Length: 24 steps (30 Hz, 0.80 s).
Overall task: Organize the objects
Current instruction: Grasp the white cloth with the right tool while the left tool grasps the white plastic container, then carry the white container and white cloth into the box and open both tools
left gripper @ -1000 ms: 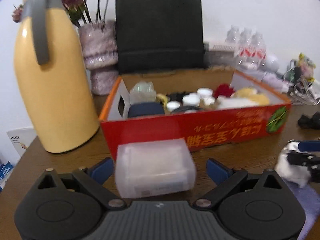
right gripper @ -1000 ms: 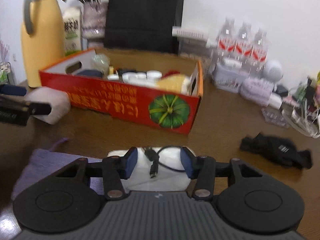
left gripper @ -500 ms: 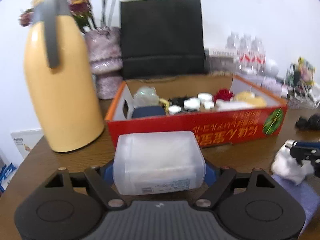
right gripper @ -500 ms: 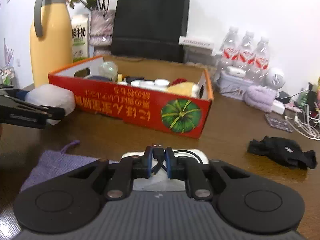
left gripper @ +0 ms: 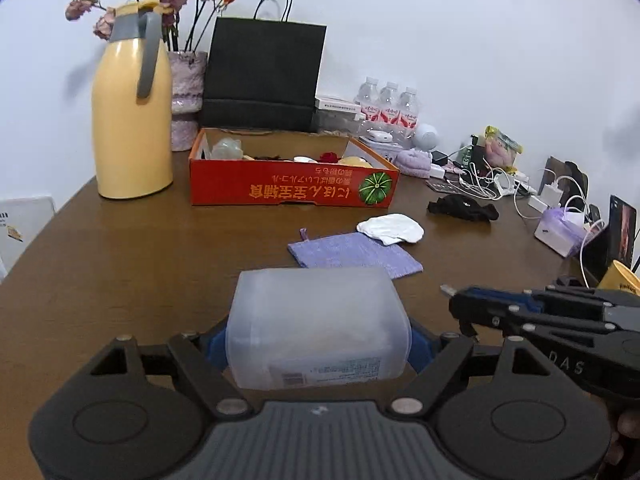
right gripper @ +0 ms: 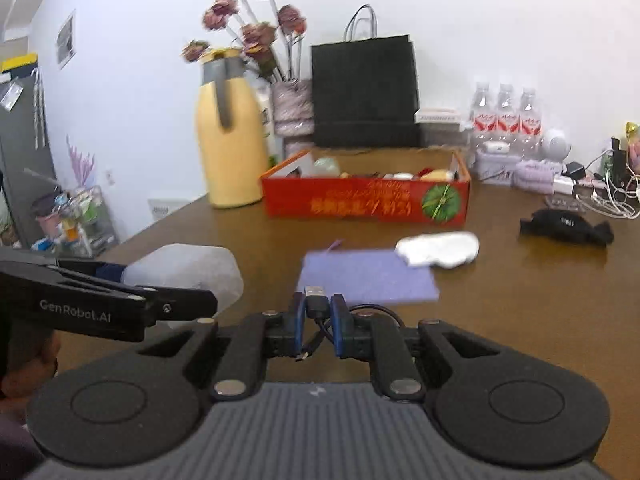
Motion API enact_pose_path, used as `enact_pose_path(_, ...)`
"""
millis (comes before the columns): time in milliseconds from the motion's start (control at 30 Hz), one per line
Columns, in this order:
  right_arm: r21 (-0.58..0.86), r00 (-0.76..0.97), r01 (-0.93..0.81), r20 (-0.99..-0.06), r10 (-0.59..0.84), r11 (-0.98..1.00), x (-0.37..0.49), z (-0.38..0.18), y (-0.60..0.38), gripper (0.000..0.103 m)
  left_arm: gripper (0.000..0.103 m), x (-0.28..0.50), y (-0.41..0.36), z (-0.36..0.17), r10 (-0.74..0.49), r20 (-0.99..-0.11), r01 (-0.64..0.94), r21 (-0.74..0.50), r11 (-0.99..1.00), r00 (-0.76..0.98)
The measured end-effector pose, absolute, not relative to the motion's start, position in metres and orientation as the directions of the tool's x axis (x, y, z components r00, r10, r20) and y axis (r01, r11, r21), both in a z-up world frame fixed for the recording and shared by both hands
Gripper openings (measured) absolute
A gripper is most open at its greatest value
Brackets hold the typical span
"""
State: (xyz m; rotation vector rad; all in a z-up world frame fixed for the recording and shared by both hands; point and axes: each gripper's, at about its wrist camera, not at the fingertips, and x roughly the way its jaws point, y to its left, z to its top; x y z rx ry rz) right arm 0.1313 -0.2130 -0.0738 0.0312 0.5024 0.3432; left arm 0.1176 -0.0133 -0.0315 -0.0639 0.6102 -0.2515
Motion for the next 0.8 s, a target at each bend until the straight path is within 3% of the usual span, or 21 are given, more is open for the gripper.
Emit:
enact_pose_path(333, 0.087, 0.835, -0.286, -0.465, 0.293, 0.954, 0.127, -0.072, -0.206, 0.014, 0.081, 0.126, 0.003, -0.022, -0.247, -0.526, 0.183, -0.171, 0.968, 0.814)
enact_pose_path(467, 0.149, 0.82, -0.279, -0.477, 0.316, 0.949, 0.154, -0.071, -0.221, 0.014, 0.081, 0.158, 0.006, -0.019, -0.263, -0.516, 0.194, -0.184, 0.964, 0.815)
enact_pose_path(700, 0.052, 0.869, -0.294, -0.4, 0.29, 0.954, 0.279, -0.029, -0.243, 0.014, 0.081, 0.294, 0.001, 0.022, -0.319, -0.426, 0.256, -0.2, 0.946, 0.847)
enact_pose_path(800, 0.129, 0.846, -0.318, -0.409, 0.342, 0.939, 0.369, -0.017, -0.252, 0.014, 0.081, 0.368, -0.01, 0.029, -0.288, -0.435, 0.22, -0.2, 0.955, 0.853)
